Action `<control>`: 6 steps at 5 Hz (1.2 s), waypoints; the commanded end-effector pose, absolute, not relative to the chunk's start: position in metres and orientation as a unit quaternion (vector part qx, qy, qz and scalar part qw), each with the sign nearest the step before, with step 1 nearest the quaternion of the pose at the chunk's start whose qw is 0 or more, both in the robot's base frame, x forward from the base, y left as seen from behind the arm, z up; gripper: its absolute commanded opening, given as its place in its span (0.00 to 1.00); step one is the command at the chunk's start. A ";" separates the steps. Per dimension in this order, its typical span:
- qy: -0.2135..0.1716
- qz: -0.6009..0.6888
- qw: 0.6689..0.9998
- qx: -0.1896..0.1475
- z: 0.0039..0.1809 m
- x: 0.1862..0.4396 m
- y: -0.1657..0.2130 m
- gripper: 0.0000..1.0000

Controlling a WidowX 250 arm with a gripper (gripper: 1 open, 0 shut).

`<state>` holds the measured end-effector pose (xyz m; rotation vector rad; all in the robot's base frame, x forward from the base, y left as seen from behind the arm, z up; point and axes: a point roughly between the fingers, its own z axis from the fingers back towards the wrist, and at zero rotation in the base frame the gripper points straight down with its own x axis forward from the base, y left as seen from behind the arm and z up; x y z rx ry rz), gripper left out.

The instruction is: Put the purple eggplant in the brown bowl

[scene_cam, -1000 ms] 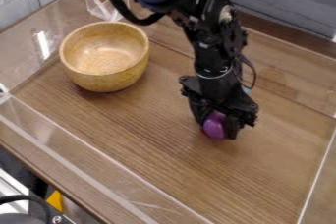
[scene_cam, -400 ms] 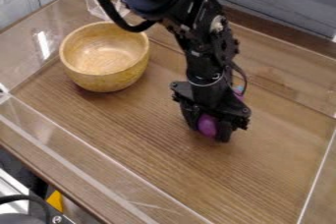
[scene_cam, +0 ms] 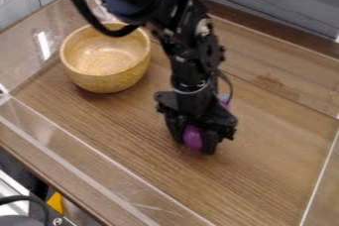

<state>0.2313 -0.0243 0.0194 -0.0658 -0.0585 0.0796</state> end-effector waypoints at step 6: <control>-0.033 0.105 0.994 -0.014 0.053 0.217 -0.026 0.00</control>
